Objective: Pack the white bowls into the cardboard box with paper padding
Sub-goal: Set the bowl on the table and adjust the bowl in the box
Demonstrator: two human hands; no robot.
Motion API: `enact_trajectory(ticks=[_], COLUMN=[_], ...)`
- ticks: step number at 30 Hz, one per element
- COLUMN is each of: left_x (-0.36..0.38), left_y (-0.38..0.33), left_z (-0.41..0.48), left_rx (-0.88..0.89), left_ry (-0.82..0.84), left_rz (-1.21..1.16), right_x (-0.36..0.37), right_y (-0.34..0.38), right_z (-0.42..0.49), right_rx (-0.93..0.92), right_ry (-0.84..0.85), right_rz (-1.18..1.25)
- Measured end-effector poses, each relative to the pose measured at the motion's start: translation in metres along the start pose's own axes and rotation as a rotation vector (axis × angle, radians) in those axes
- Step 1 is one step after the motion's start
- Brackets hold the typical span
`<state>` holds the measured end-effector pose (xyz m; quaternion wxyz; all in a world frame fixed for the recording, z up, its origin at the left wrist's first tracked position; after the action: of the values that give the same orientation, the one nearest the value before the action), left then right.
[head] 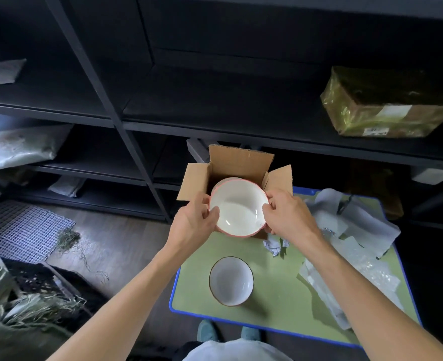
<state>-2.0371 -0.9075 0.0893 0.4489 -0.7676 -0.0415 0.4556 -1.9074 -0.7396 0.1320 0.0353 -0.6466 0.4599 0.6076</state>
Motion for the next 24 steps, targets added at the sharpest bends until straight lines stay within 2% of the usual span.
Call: enact_trajectory(ticks=[7, 16, 24], left_x=[0.018, 0.051, 0.075], left_y=[0.025, 0.064, 0.081], left_z=[-0.050, -0.084, -0.076], left_rx=[-0.028, -0.127, -0.167], left_ry=[0.067, 0.203, 0.290], left_rz=[-0.002, 0.063, 0.128], right_x=[0.028, 0.090, 0.127], right_y=[-0.018, -0.047, -0.066], right_z=[-0.044, -0.071, -0.067], right_rx=[-0.018, 0.024, 0.080], right_ry=[0.111, 0.272, 0.272], right_rz=[0.039, -0.035, -0.077])
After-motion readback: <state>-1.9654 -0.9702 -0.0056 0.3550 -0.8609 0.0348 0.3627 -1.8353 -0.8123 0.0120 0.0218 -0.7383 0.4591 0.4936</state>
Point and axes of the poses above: each hand's wrist, its own z-axis towards the middle knuckle, its own x-axis out of the palm, y = z × x, the point moved 5 cm from there along z, towards the middle knuckle, and after that the axes turned 4 degrees about y, right-handed, at the moved point
